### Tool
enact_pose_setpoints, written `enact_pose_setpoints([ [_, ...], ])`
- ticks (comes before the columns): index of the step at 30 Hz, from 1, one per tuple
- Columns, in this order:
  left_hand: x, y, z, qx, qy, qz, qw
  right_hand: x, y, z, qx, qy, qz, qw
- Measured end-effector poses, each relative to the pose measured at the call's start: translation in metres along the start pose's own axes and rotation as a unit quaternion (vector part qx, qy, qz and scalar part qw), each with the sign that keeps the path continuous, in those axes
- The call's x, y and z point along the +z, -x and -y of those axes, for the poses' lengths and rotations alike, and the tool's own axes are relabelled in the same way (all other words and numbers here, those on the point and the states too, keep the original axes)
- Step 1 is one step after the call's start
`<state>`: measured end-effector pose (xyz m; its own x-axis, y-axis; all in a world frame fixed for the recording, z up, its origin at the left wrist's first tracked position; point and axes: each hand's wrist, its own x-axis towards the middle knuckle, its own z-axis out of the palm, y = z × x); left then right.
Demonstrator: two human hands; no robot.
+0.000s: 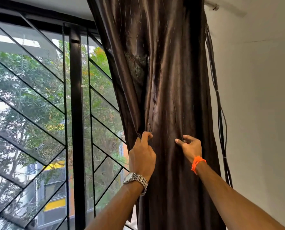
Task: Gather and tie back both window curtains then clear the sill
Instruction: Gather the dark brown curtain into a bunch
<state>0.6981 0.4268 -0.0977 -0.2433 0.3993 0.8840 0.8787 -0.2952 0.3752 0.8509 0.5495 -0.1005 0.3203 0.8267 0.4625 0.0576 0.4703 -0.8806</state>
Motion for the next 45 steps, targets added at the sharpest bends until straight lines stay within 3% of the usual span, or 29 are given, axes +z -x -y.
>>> enact_pose_setpoints([
  [8,0.009,-0.01,-0.018,0.014,0.006,0.008,1.0,0.002,0.039,0.033,-0.147,0.037,-0.093,0.984],
  [18,0.004,-0.039,-0.019,0.007,0.008,-0.011,1.0,0.007,0.048,0.058,-0.151,0.098,-0.041,0.983],
  [24,0.003,-0.042,-0.015,0.007,0.015,0.017,1.0,0.002,0.04,0.062,-0.1,0.181,-0.042,0.977],
  [33,0.023,-0.054,-0.023,0.069,-0.037,0.066,0.995,0.022,0.058,0.076,-0.158,0.25,-0.001,0.955],
  [41,0.016,-0.058,-0.028,0.067,0.045,0.128,0.988,0.026,0.078,0.068,-0.203,0.238,0.035,0.949],
  [45,0.013,-0.053,-0.031,0.071,0.057,0.111,0.99,0.027,0.079,0.06,-0.222,0.246,0.056,0.942],
])
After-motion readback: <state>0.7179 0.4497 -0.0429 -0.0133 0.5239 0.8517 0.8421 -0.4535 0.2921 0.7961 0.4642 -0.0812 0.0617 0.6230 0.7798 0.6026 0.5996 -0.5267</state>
